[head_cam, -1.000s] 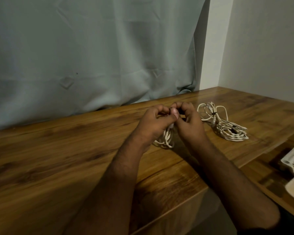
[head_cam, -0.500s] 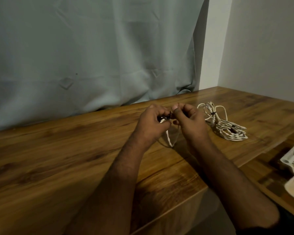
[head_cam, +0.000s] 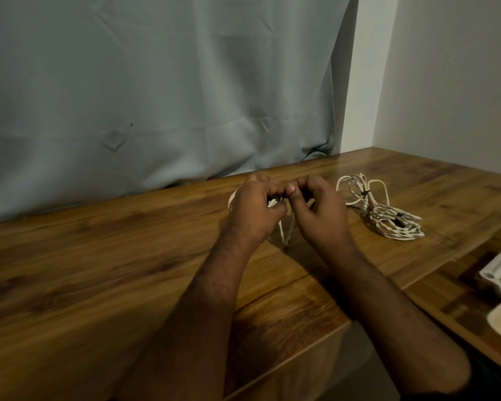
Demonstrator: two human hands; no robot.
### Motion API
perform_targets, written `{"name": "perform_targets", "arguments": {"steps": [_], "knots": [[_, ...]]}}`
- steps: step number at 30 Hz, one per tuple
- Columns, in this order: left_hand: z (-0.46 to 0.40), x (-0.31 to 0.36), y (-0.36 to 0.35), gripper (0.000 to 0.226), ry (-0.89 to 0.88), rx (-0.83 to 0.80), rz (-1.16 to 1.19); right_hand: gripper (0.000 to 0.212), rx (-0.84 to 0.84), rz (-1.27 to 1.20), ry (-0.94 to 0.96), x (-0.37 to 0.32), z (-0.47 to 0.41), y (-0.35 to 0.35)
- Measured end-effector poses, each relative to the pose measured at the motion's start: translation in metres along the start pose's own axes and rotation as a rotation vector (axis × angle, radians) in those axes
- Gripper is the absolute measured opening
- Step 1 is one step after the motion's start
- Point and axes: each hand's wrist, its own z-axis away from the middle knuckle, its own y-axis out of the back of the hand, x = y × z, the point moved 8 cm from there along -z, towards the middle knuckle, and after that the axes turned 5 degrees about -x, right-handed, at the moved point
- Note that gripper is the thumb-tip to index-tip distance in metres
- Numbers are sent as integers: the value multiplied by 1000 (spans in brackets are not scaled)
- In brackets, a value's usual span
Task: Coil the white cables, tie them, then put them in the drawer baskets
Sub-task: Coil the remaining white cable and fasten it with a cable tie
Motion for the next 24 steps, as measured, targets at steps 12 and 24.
{"name": "perform_targets", "arguments": {"steps": [12, 24], "knots": [[4, 17, -7, 43, -93, -47, -22, 18, 37, -83, -116, 15, -3, 0], [8, -10, -14, 17, 302, -86, 613, 21, 64, -276, -263, 23, -2, -8]]}}
